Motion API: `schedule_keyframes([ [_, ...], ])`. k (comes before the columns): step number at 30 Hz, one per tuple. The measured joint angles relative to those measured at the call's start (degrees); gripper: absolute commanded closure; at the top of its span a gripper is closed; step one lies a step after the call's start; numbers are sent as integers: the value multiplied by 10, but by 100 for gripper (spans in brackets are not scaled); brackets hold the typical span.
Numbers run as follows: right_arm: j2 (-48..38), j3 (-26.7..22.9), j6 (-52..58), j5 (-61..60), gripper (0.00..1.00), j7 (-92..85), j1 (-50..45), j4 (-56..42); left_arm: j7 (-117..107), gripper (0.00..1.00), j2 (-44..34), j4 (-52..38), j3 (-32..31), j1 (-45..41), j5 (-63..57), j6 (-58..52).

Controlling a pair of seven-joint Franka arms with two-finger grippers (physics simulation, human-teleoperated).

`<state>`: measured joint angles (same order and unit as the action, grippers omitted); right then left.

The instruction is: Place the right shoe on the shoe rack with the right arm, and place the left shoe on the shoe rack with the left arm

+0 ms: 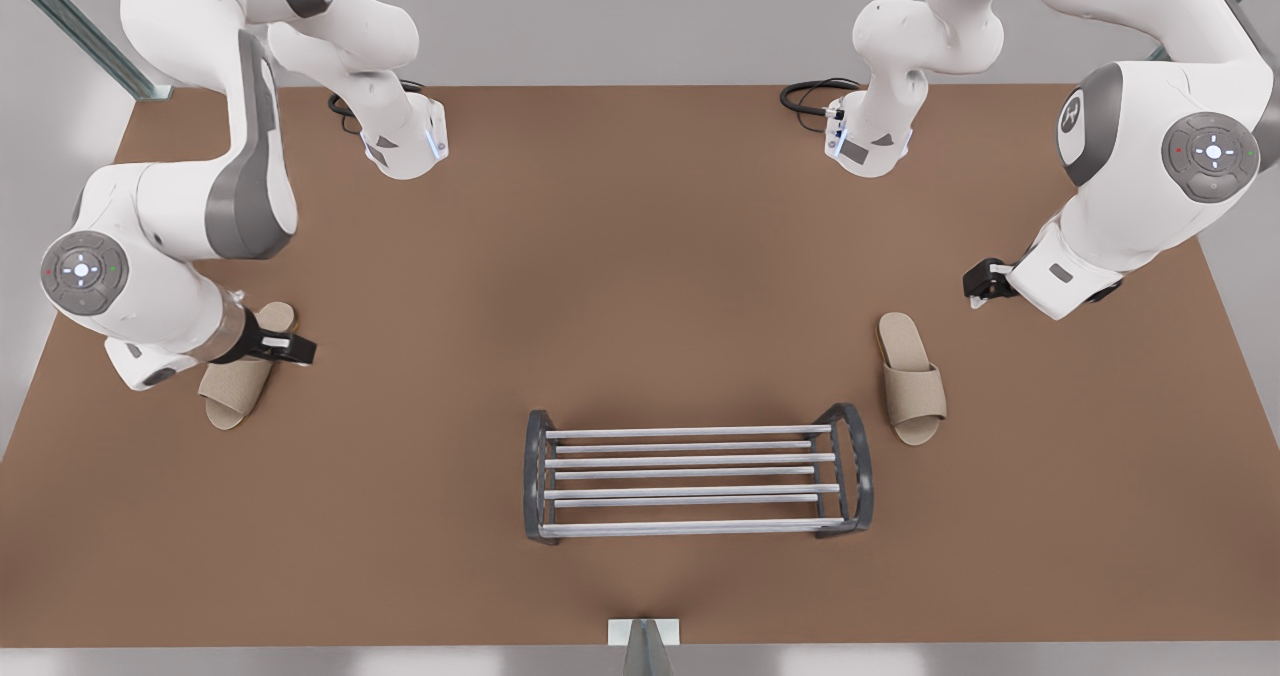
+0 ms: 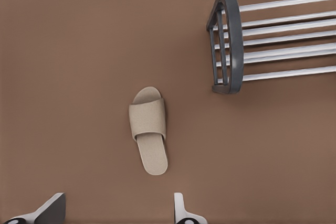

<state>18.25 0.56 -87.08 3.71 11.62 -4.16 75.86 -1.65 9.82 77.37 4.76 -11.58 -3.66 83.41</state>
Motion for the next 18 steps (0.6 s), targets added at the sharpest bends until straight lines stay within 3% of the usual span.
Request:
schedule_keyframes([
  [6,27,0,-1,-2,0,-33,47,11,-7,0,5,-4,-26,-14,-12,-19],
  [8,31,-1,-4,-1,0,-42,74,58,-42,0,39,-5,-32,-165,-43,-76],
  [10,0,0,-27,0,0,-50,98,150,-91,0,137,0,-37,-361,-103,-139],
  [11,-34,0,-55,1,0,-54,113,225,-116,0,183,19,-37,-413,-143,-167],
  [14,-76,0,-160,3,0,-70,172,365,-186,0,227,159,-35,-464,-265,-188],
  [18,-65,1,-279,3,0,-99,234,398,-364,0,146,390,0,-468,-372,-5],
])
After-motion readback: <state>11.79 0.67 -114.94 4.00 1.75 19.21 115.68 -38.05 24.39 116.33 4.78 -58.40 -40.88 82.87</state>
